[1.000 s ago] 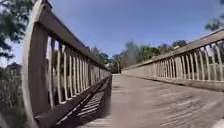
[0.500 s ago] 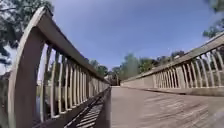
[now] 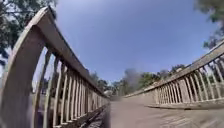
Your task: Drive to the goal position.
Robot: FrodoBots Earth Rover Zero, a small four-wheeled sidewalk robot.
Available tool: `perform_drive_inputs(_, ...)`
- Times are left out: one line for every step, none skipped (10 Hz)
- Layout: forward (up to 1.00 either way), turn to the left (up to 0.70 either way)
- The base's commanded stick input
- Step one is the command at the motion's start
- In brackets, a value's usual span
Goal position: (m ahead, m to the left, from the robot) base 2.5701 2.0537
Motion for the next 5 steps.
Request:
perform_drive_inputs(0.45, 0.02)
perform_drive_inputs(0.45, 0.02)
perform_drive_inputs(0.45, 0.02)
perform_drive_inputs(0.45, 0.02)
perform_drive_inputs(0.45, 0.02)
